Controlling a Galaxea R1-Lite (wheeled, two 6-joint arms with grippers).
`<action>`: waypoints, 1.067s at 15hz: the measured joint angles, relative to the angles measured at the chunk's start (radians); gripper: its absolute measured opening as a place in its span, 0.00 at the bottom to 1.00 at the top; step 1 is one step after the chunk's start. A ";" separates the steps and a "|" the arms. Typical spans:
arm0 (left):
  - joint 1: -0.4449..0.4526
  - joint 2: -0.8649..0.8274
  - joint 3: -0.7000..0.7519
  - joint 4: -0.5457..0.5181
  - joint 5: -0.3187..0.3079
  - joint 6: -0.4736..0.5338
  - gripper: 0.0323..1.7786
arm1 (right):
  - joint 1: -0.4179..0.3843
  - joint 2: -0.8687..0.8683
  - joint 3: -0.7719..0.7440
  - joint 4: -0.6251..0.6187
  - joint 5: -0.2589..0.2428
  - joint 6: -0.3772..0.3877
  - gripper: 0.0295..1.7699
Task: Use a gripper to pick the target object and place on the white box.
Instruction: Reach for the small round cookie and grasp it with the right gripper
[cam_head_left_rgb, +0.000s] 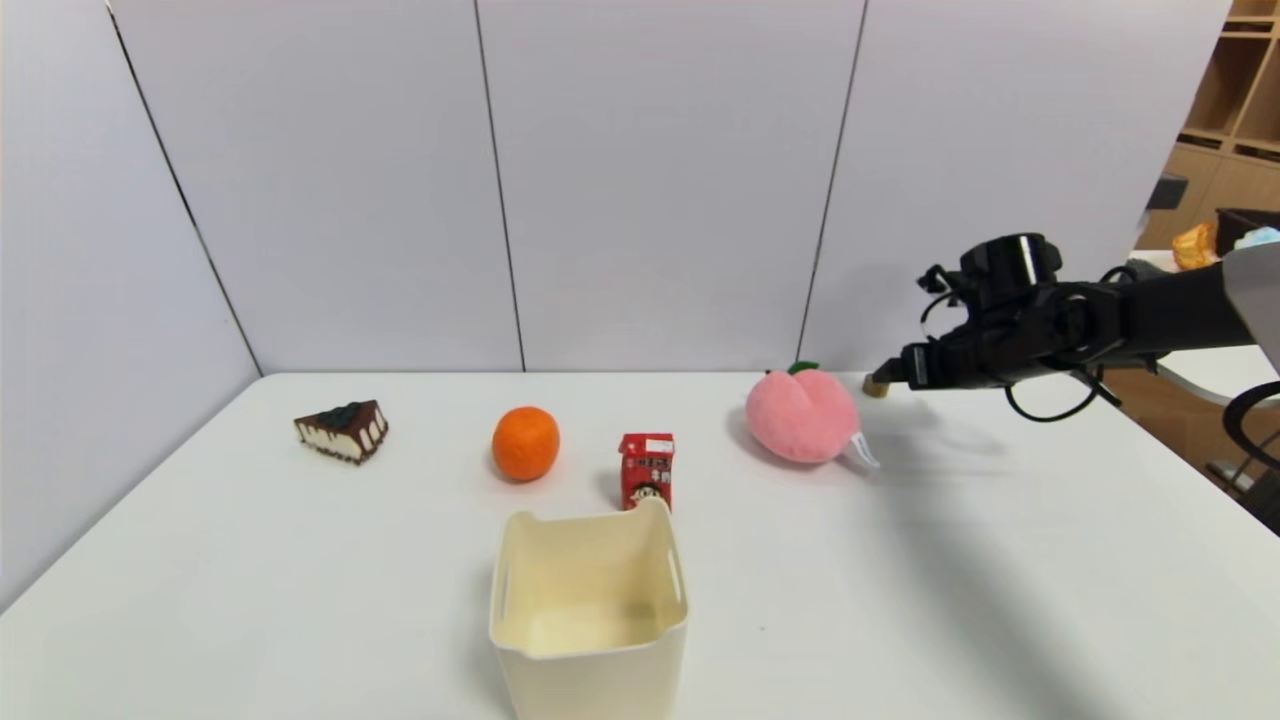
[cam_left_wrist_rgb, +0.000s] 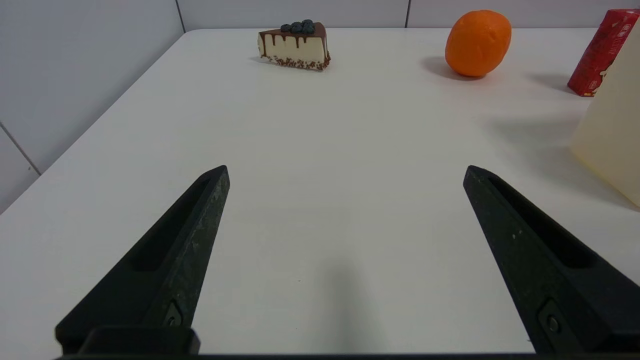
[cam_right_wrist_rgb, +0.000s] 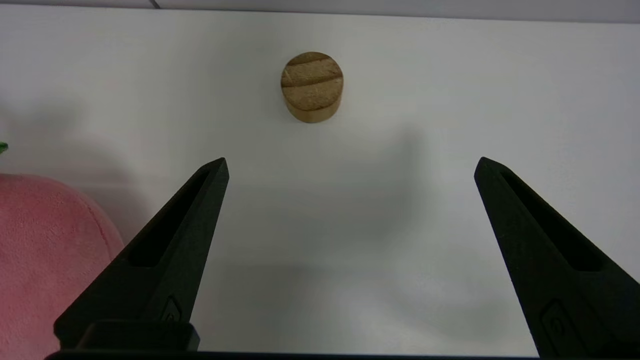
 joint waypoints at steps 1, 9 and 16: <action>0.000 0.000 0.000 0.000 0.000 0.000 0.95 | 0.005 0.017 -0.016 0.000 0.000 0.000 0.96; 0.000 0.000 0.000 0.000 -0.001 0.000 0.95 | 0.024 0.132 -0.139 -0.003 0.001 0.003 0.96; 0.000 0.000 0.000 0.000 0.000 0.000 0.95 | 0.027 0.200 -0.206 -0.015 0.004 0.004 0.96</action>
